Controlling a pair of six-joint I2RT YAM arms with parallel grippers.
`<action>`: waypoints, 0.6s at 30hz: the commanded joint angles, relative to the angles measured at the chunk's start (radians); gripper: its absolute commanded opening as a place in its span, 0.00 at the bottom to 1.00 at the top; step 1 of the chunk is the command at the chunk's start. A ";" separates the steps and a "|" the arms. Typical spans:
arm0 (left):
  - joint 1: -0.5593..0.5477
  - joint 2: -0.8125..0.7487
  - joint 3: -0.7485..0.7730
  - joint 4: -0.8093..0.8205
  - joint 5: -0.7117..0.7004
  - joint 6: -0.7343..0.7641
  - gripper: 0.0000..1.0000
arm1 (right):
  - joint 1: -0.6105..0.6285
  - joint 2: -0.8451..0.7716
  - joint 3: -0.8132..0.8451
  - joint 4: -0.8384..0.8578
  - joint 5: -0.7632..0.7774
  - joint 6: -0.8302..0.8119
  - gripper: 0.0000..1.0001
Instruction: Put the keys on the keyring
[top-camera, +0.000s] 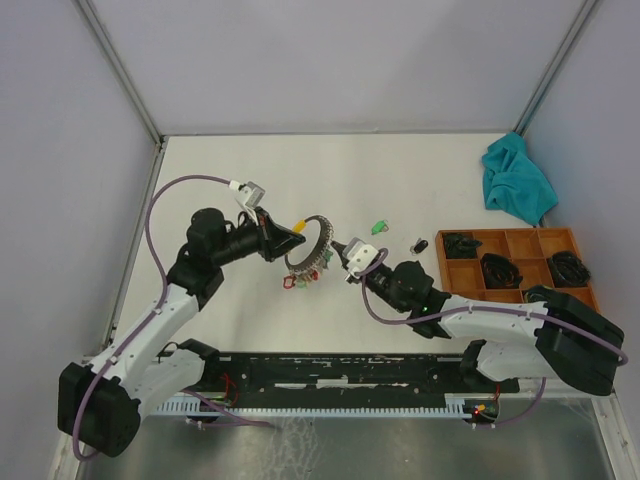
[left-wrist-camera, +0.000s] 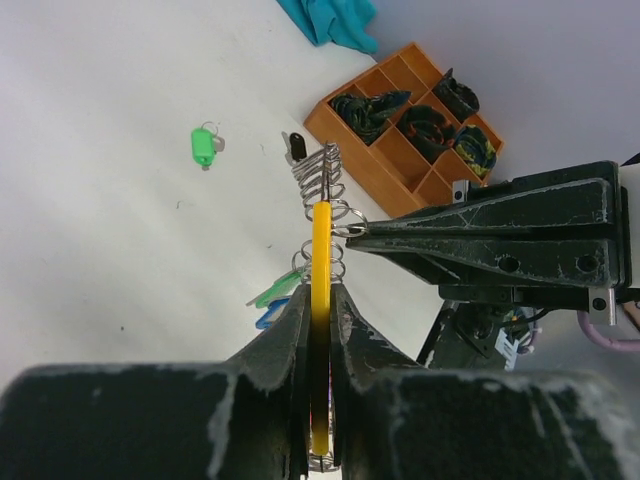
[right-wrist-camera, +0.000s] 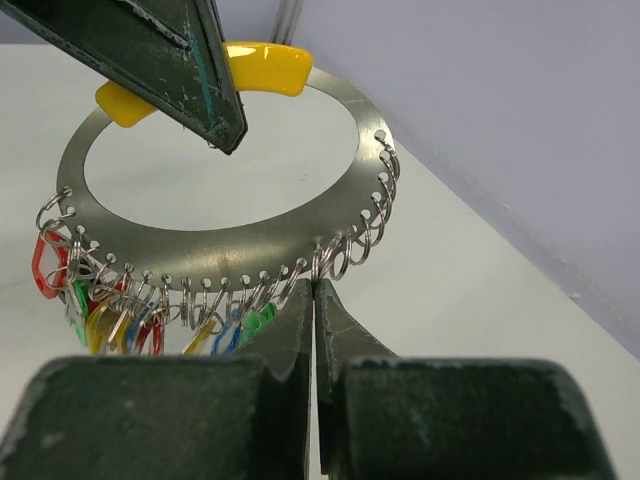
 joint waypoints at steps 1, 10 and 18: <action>0.005 0.021 -0.105 0.259 -0.013 -0.202 0.14 | -0.049 -0.073 -0.003 -0.060 -0.127 0.010 0.01; -0.003 0.078 -0.266 0.489 -0.059 -0.314 0.42 | -0.213 -0.100 0.011 -0.197 -0.371 0.098 0.01; -0.024 0.013 -0.420 0.593 -0.221 -0.281 0.47 | -0.296 -0.060 0.053 -0.293 -0.522 0.126 0.01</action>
